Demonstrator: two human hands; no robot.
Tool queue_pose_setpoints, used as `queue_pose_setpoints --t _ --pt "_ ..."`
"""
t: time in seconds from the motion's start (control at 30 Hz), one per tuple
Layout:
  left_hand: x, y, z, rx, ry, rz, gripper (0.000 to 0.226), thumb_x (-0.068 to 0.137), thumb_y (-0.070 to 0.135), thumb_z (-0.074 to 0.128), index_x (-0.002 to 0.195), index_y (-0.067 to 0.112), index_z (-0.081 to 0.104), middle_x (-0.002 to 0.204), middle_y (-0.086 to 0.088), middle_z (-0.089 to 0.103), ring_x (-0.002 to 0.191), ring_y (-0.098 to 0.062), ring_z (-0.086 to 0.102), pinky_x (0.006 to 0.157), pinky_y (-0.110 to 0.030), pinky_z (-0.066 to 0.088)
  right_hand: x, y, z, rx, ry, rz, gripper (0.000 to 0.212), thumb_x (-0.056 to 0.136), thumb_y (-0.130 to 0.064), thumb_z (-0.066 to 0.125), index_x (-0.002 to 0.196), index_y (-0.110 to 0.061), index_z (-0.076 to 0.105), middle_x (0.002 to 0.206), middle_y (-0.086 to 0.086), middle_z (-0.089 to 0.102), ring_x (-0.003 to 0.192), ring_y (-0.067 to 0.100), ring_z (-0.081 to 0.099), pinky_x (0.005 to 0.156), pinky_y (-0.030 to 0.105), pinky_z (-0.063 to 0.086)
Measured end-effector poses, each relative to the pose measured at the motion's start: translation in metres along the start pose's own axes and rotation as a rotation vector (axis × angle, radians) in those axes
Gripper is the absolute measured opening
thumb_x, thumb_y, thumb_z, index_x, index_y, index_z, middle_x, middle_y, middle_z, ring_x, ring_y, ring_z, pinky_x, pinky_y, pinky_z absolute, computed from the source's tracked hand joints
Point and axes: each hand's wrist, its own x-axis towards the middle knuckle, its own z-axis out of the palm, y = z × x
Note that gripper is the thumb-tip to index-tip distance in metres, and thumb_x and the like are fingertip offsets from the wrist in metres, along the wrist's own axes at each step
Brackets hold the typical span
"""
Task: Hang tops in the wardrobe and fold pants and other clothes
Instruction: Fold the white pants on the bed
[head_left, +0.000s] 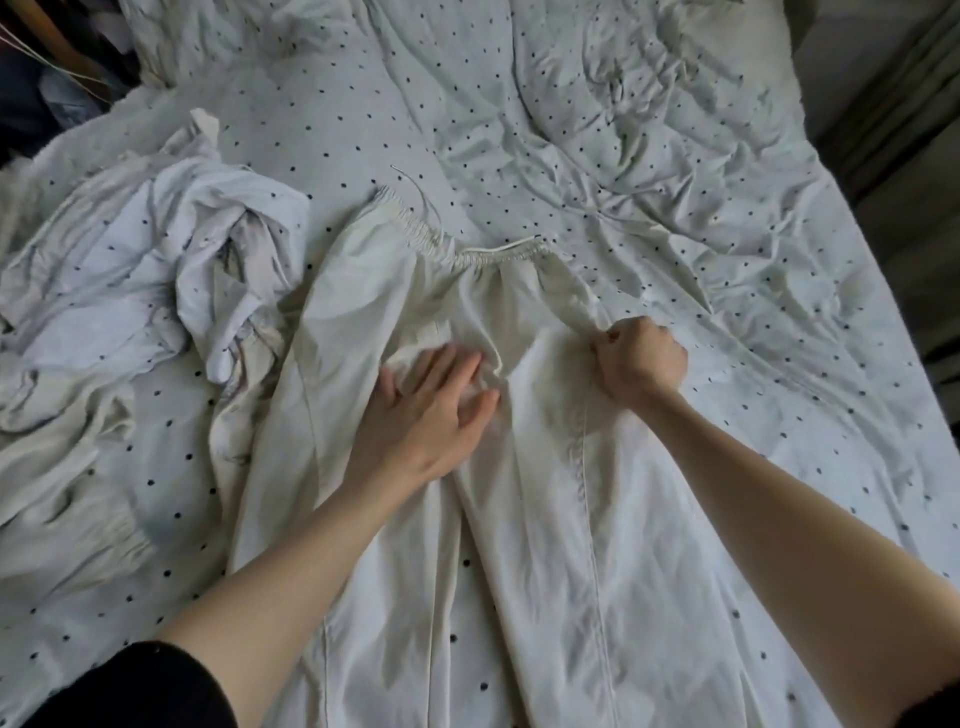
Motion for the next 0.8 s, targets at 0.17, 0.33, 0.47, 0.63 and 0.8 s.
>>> queue_pose_setpoints --t 0.17,0.33,0.47,0.63,0.8 --pt "0.018 0.012 0.002 0.063 -0.006 0.073 0.069 0.08 0.074 0.005 0.142 0.048 0.016 0.156 0.014 0.016 0.144 -0.01 0.008 0.113 -0.052 0.005 0.018 0.023 -0.02 0.144 0.174 0.118 0.025 0.088 -0.019 0.049 0.072 -0.011 0.067 0.067 0.011 0.052 0.071 0.033 0.052 0.083 0.04 0.045" --pt "0.035 0.031 0.018 0.064 -0.213 0.072 0.065 0.085 0.068 0.004 0.145 0.046 -0.004 0.157 0.015 -0.008 0.145 -0.014 -0.01 0.111 -0.053 -0.011 0.027 0.027 -0.018 0.108 0.121 0.168 0.028 0.093 -0.019 0.044 0.108 -0.016 0.066 0.116 0.018 0.06 0.115 0.035 0.05 0.098 0.041 0.034" --pt "0.036 0.02 0.005 -0.106 -0.044 0.12 0.051 0.095 0.046 0.019 0.143 0.034 0.03 0.154 0.011 0.025 0.143 -0.011 0.017 0.114 -0.047 0.005 0.003 -0.01 0.008 -0.011 0.066 -0.303 0.049 0.099 -0.045 0.03 0.145 -0.028 0.033 0.158 0.004 0.016 0.145 0.021 0.012 0.115 0.047 -0.001" --pt "0.028 -0.053 -0.025 0.007 0.196 -0.252 0.043 0.098 0.022 0.038 0.139 0.014 0.04 0.149 -0.009 0.035 0.139 -0.026 0.028 0.11 -0.052 0.018 -0.033 -0.026 0.051 -0.186 -0.188 -0.513 0.05 0.096 -0.053 0.018 0.143 -0.037 0.024 0.159 -0.003 0.007 0.145 0.016 0.002 0.113 0.055 -0.004" --pt "-0.016 -0.093 -0.031 -0.182 0.202 -0.461 0.038 0.095 0.014 0.048 0.129 0.0 0.049 0.128 -0.022 0.051 0.122 -0.036 0.045 0.103 -0.044 0.034 -0.04 -0.039 0.044 -0.162 -0.229 -0.454 0.056 0.095 -0.054 0.01 0.148 -0.036 0.016 0.159 -0.002 -0.004 0.146 0.02 -0.009 0.11 0.059 -0.011"
